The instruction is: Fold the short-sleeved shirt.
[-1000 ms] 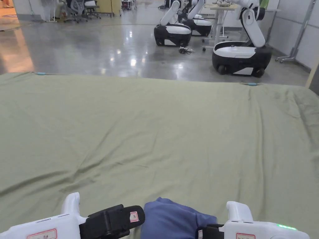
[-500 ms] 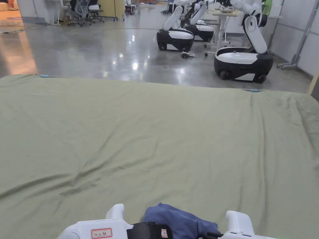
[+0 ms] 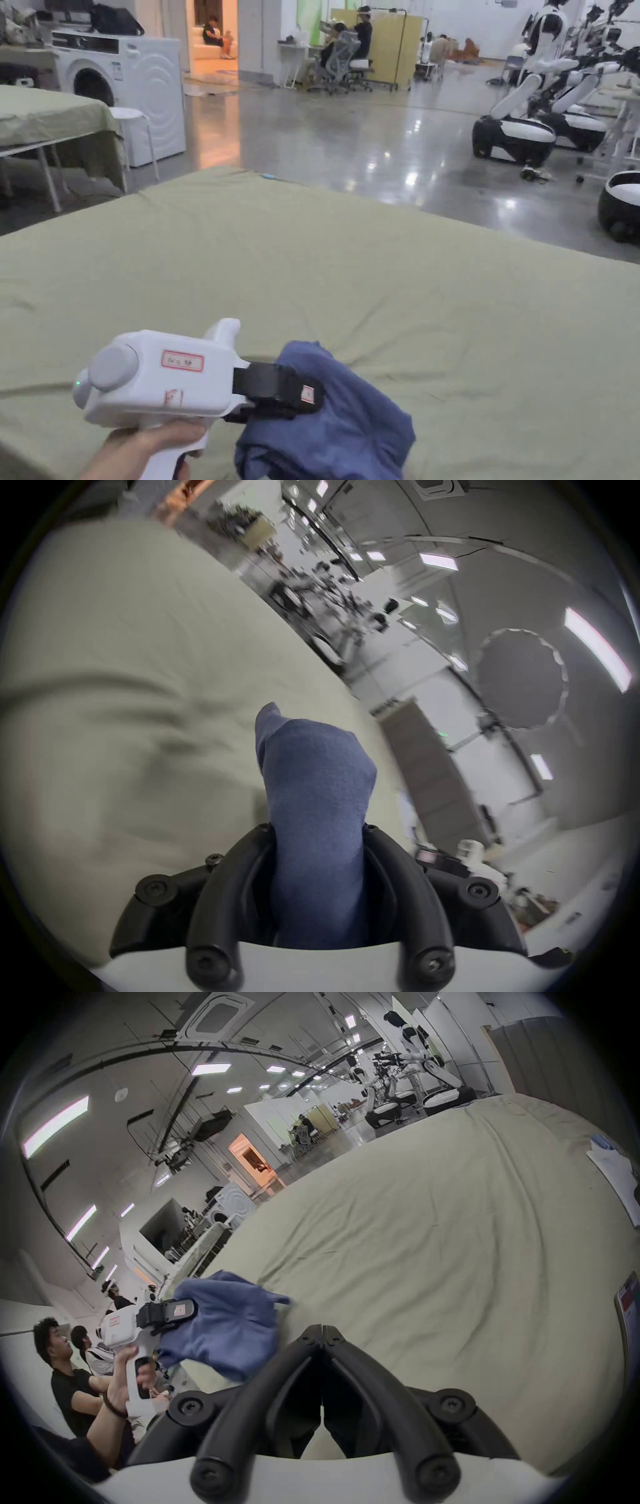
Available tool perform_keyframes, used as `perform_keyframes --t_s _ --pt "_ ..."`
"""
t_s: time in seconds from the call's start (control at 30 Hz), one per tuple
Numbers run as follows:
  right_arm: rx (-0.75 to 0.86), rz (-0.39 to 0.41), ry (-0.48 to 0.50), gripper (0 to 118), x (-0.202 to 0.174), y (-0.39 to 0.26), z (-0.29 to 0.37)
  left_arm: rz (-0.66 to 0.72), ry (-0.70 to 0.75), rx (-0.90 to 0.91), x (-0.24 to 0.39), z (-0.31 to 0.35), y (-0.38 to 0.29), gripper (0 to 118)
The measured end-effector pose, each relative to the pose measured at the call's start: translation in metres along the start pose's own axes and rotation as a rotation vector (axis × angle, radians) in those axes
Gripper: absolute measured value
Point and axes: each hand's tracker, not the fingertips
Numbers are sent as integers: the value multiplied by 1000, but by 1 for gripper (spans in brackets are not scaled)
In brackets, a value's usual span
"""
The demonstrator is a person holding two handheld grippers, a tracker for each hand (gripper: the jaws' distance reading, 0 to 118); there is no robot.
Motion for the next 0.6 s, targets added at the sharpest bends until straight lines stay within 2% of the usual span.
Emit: perform_keyframes --t_s 0.13,0.17,0.23,0.27,0.3,0.33,0.37,0.43,0.53,0.6 --pt "-28 4 -9 0 -2 -8 -2 -12 379 -7 -91 64 51 28" --pt "-36 14 -22 0 0 -10 -4 32 411 -3 -112 72 56 28" --pt "-50 21 -37 0 1 -12 -9 136 364 32 -132 75 55 30" --pt "-54 18 -41 0 2 -12 -10 148 408 118 -136 77 53 35" --pt "-58 12 -40 0 3 -11 -11 99 501 185 -134 80 51 46" --pt "-59 9 -39 0 3 -11 -12 38 630 246 -145 85 59 61" --pt "-58 10 -42 0 3 -9 -11 7 689 253 -142 87 62 67" --pt "-54 45 -55 0 6 -5 -5 -57 731 220 -129 96 71 68" --pt "-17 106 -90 0 10 2 2 -258 811 270 -90 118 88 67" --pt "15 128 -115 0 11 7 5 -407 769 323 -42 130 84 67"
